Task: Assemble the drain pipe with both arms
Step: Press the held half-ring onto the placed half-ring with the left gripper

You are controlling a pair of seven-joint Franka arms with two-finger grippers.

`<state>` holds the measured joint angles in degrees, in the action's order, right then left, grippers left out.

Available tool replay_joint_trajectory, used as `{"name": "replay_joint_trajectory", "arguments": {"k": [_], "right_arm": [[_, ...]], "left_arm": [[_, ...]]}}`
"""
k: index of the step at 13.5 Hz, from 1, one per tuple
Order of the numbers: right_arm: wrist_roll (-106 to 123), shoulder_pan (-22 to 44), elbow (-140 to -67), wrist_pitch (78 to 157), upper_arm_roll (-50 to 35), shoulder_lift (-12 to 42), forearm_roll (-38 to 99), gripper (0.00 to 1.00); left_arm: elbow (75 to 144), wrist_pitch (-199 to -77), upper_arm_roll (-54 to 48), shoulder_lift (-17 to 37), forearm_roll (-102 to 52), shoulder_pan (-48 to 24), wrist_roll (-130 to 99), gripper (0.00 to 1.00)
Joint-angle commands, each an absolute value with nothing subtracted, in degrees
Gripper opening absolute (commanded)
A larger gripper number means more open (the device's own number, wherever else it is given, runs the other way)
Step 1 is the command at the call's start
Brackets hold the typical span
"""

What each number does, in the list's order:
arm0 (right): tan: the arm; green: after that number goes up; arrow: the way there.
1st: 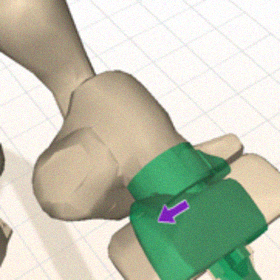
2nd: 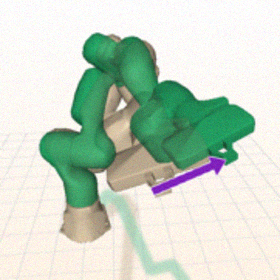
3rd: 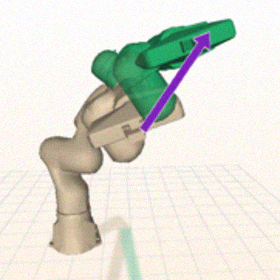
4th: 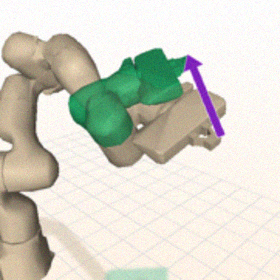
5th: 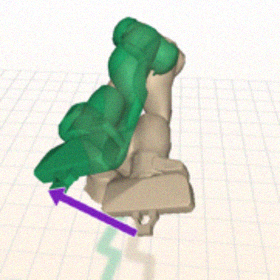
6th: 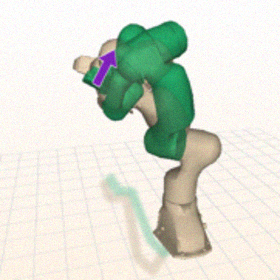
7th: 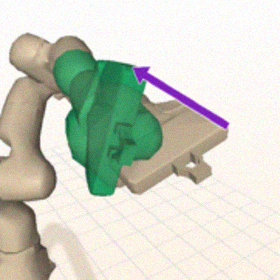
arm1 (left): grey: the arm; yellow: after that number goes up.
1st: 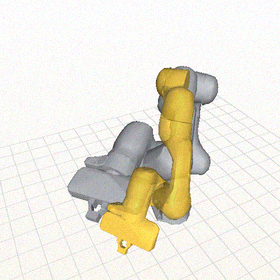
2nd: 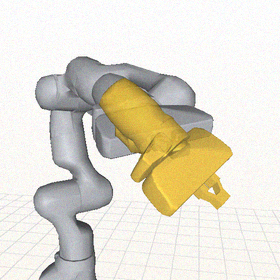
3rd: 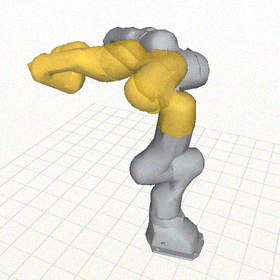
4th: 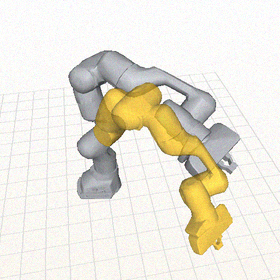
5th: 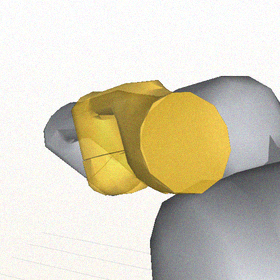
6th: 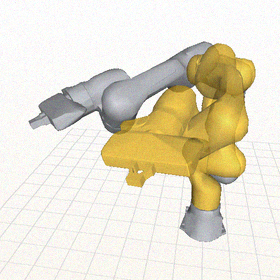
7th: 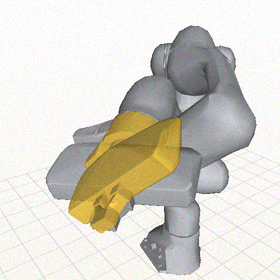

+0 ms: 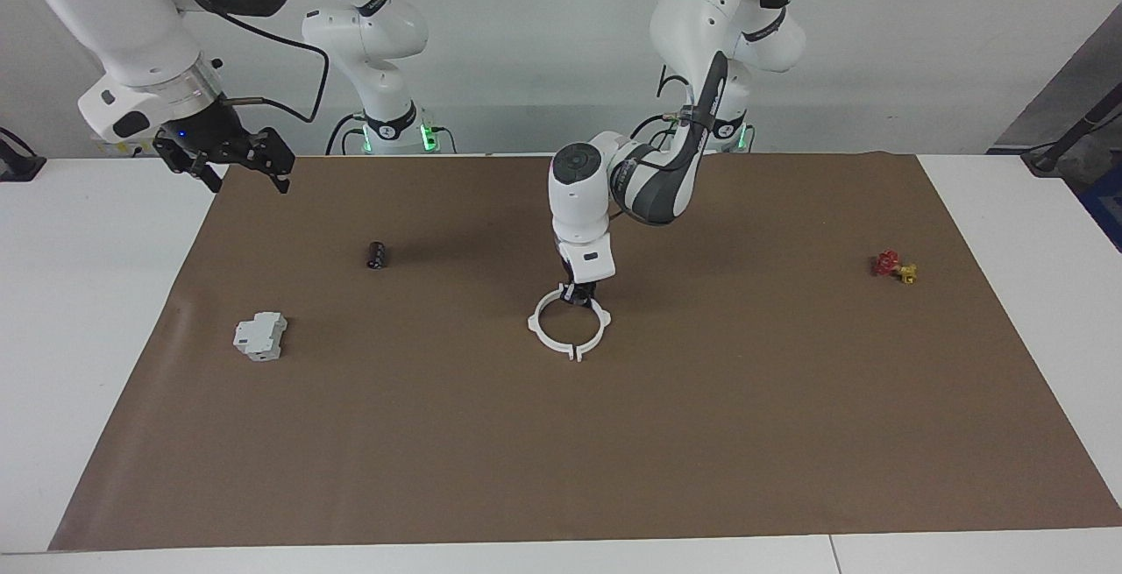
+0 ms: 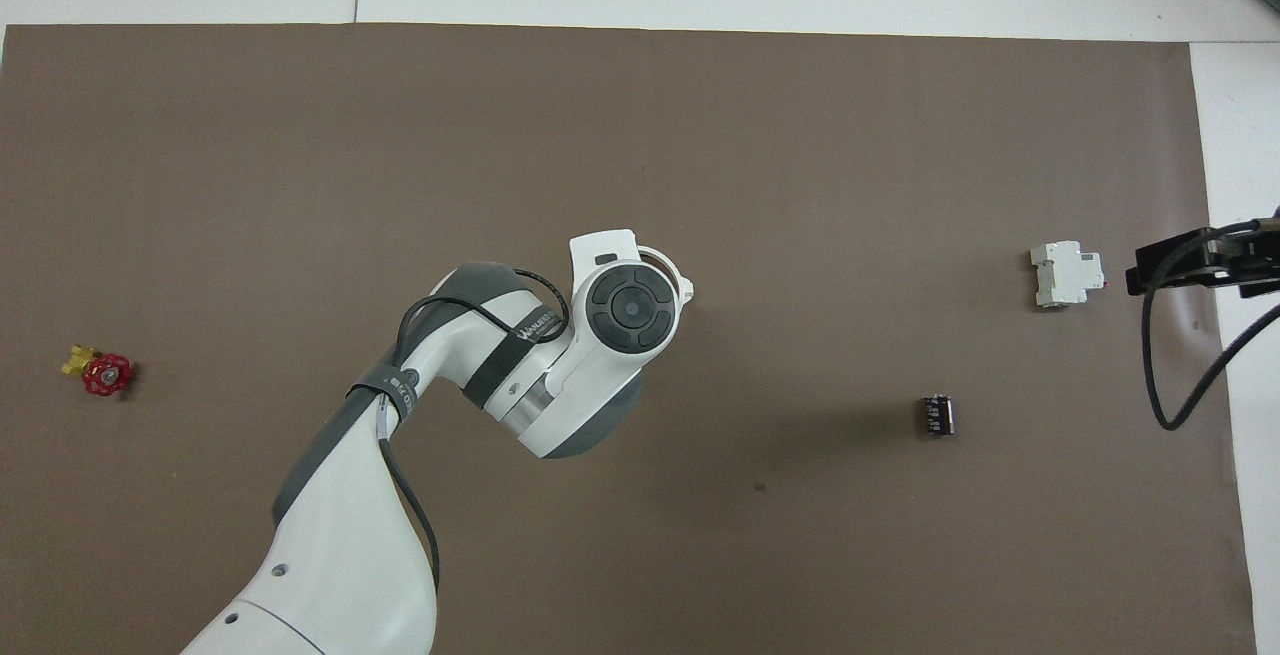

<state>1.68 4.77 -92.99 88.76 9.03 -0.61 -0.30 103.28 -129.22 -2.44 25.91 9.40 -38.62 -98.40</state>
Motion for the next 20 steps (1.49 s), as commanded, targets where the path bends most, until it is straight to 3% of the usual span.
{"name": "replay_joint_trajectory", "arguments": {"k": [1,13,15,20], "right_arm": [[1.4,4.4,-94.6,88.9,8.8,-2.1,0.8,1.0],[1.4,4.4,-94.6,88.9,8.8,-2.1,0.8,1.0],[1.4,4.4,-94.6,88.9,8.8,-2.1,0.7,1.0],[1.4,4.4,-94.6,88.9,8.8,-2.1,0.8,1.0]], "left_arm": [[102.6,-129.8,-1.6,28.4,11.5,-39.2,-99.3,0.0],[102.7,-131.5,-1.7,28.5,11.3,-39.8,-99.8,0.0],[102.8,-131.8,-1.7,28.7,11.3,-39.7,-99.8,1.0],[102.9,-132.1,-1.7,28.7,11.3,-39.8,-99.3,1.0]]}}
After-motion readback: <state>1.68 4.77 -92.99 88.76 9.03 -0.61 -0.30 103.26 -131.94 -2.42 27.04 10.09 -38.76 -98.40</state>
